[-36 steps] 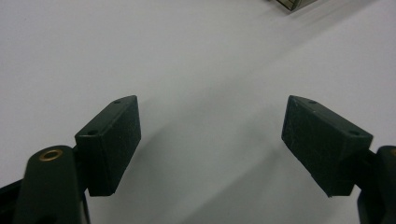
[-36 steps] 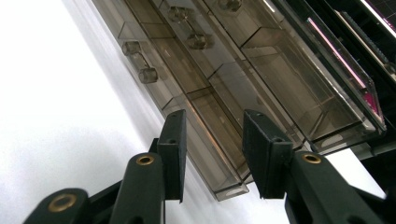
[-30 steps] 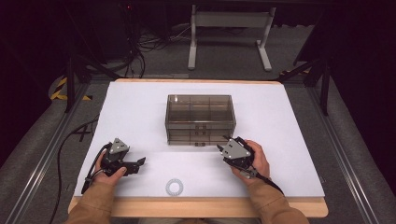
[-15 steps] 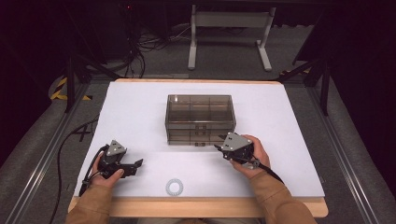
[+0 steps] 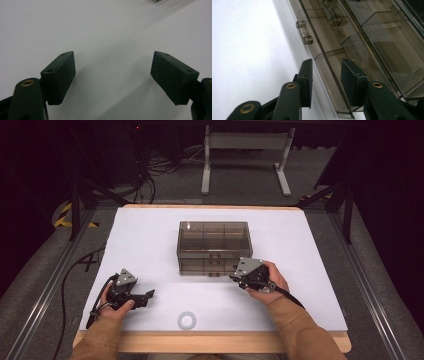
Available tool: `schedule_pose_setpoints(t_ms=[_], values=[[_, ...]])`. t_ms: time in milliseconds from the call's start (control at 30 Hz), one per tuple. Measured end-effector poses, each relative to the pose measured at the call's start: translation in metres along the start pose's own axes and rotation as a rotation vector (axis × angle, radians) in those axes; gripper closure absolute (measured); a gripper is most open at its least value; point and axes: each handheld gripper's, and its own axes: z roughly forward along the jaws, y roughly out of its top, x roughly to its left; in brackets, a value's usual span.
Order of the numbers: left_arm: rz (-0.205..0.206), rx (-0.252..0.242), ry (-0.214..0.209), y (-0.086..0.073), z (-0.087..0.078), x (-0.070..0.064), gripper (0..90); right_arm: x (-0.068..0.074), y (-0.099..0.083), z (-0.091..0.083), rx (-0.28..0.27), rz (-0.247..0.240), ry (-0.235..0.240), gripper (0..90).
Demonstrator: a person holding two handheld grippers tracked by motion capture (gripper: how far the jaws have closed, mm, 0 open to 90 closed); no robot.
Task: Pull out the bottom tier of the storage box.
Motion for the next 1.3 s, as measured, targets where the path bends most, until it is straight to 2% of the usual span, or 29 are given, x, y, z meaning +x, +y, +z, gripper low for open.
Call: schedule_pose_setpoints(t_ms=[100,500,667,767,900,1300], values=[[0.0,0.001,0.0,0.0,0.0,0.0,20.8,-0.002,0.0,0.001,0.006,0.004,0.015,63.0],[-0.005,0.003,0.009,-0.004,-0.003,0.001,20.8,-0.012,0.008,0.01,0.09,-0.02,0.097,65.0],[-0.004,0.007,0.009,-0.004,-0.004,0.002,20.8,-0.016,0.01,0.017,0.155,-0.047,0.108,66.0],[-0.004,0.007,0.014,-0.004,-0.004,0.001,20.8,-0.017,0.009,0.02,0.183,-0.036,0.097,65.8],[-0.003,0.006,0.01,-0.005,-0.004,0.001,20.8,-0.018,0.009,0.023,0.21,-0.032,0.117,66.2],[-0.007,0.008,0.01,-0.005,-0.005,0.002,20.8,-0.022,0.017,0.031,0.312,-0.1,0.154,69.4]])
